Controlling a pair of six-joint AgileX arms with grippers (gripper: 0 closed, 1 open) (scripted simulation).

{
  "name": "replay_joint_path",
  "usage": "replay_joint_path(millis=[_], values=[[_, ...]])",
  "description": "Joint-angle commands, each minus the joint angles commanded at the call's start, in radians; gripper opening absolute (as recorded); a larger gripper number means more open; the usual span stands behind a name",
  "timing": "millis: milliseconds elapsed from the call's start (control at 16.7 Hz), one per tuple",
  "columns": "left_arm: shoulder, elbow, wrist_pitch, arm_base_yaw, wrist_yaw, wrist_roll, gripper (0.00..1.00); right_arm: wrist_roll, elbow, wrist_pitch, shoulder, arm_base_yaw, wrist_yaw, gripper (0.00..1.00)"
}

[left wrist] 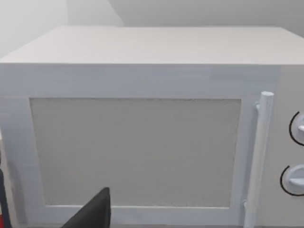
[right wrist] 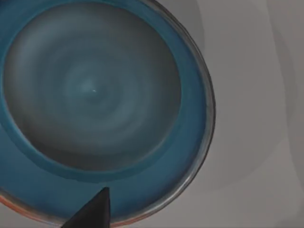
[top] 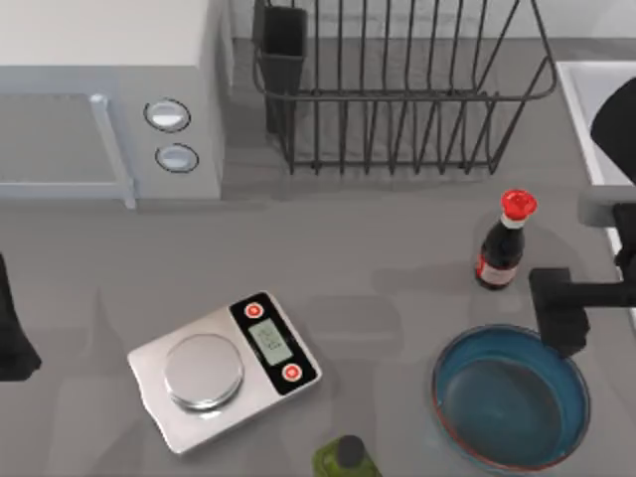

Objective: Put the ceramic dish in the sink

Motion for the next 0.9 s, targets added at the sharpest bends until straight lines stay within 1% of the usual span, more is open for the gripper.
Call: replay_joint_path(millis=[360,480,900], values=[[0.0,0.0,0.0,0.0,0.0,0.0,1.0,0.003,0.005,-0.006,0.01,0.0,0.0,1.0],[0.0,0.0,0.0,0.0,0.0,0.0,1.0,0.003,-0.022,0.03,0.023,0.001,0.0,1.0],[0.0,0.0,0.0,0.0,0.0,0.0,1.0,0.009,-0.235,0.36,0.132,0.007,0.0,1.0]])
